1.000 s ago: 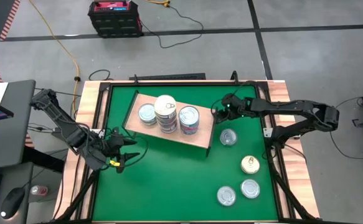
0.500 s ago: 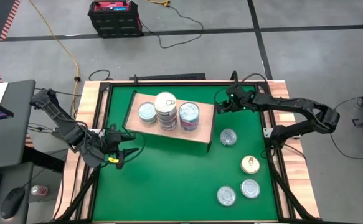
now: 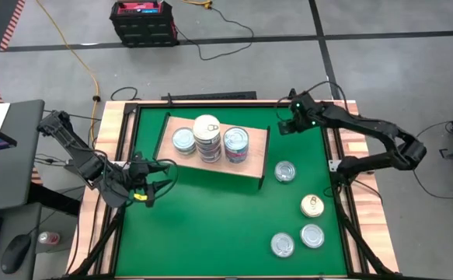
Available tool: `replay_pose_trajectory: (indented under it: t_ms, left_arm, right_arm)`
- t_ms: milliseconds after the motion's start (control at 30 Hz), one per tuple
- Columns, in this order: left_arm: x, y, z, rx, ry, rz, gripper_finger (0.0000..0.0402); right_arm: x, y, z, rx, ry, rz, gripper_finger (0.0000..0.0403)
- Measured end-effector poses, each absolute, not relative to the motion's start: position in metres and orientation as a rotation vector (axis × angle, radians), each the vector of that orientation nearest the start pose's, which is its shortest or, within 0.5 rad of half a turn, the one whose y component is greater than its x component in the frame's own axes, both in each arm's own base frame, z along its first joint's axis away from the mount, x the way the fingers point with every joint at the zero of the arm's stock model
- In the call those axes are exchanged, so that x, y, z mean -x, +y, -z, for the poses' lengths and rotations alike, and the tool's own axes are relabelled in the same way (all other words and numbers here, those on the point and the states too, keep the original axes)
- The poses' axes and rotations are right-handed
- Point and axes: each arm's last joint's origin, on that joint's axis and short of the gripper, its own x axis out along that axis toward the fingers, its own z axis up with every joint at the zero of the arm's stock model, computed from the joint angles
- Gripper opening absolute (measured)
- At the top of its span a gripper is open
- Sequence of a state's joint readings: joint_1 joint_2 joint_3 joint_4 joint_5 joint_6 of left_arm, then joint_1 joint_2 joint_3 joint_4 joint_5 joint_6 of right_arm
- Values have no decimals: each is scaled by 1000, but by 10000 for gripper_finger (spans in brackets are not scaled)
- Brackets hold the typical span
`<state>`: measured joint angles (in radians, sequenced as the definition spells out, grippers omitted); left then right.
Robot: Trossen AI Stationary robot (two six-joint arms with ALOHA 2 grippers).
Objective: Stack canned seafood by type on shelf
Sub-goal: Adjust the shelf on the table
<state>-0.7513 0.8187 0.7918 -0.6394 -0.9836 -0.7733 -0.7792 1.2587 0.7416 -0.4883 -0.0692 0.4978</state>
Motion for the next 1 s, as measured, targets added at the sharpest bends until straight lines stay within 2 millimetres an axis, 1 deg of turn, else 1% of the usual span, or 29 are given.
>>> replay_pose_trajectory:
  t_ms: [100, 233, 400, 467, 600, 700, 800, 1000]
  left_arm:
    - [-126, -85, -299, 282, 308, -361, 231]
    - [-125, -84, -300, 288, 305, -360, 231]
    - [-125, -85, -300, 287, 310, -353, 231]
    - [-125, -85, -300, 298, 315, -347, 231]
    - [-126, -86, -299, 323, 331, -324, 231]
    - [-126, -86, -299, 316, 335, -321, 231]
    - [-126, -86, -299, 283, 339, -315, 231]
    - [-126, -86, -299, 267, 342, -313, 231]
  right_arm:
    - [-175, -147, -220, -803, 829, 753, 98]
    - [-187, -127, -234, -761, 800, 617, 98]
    - [-193, -105, -231, -724, 895, 588, 97]
    - [-199, -94, -237, -693, 847, 541, 97]
    - [-203, -78, -259, -705, 729, 494, 97]
    - [-202, -74, -265, -624, 693, 548, 97]
    - [-204, -75, -268, -588, 649, 586, 97]
    - [-214, -86, -261, -571, 642, 603, 97]
